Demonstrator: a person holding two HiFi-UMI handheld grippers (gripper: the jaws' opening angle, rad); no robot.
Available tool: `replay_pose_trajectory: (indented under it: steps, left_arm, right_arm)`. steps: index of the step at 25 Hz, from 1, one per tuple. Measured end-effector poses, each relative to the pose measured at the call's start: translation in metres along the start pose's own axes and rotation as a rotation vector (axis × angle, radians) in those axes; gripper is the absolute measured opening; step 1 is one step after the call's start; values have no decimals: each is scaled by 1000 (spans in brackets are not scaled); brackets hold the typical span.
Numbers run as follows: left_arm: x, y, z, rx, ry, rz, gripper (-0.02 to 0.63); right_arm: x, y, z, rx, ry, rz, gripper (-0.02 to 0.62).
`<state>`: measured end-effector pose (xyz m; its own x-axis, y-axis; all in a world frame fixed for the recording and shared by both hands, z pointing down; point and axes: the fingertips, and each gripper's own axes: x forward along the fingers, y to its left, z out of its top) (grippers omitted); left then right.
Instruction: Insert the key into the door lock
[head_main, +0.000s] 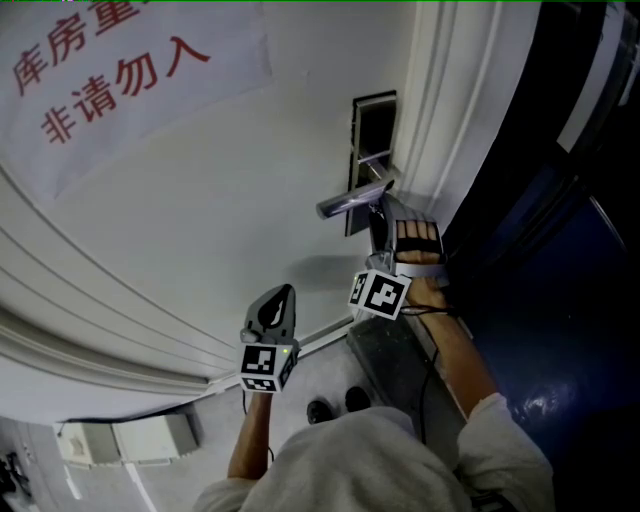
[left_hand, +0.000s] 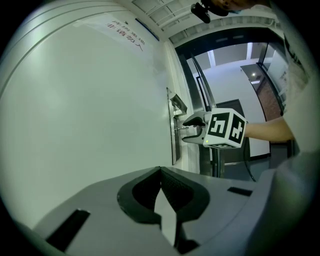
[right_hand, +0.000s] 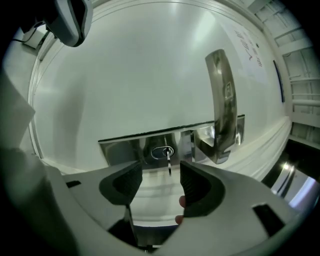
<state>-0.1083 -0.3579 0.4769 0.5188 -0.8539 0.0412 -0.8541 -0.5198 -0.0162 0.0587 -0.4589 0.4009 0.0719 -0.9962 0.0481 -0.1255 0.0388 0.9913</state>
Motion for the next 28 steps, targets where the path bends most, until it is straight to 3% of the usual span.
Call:
replay_pose_trajectory:
  steps: [2,4,12,16,21,25,28]
  left_arm:
    - [1,-2,1,2,0,0,17]
    - [2,-4,1,5,1,0,18]
    - [7,-5,4,-3,-4,8,17]
    - [8,-6,5,-6,-3,15,17]
    - [7,-3,3,-4,13,32,18]
    - [5,-1,8,2,-3,42,18]
    - [3,1,9,2,-6,52,18]
  right_arm:
    - [-5,-2,-3,43,-16,-9,221]
    - [-12,-6,-6,120,-38,-17,145]
    - [-28,2,-27,535,-83,74,36]
    - [-31,12,-30,787,-113,180,23]
    - [-41,20,-25,1162,-227,327,21]
    - [-53,28,-31,1289,-295,353,21]
    - [-62,40,-39,1302,-287,348,21]
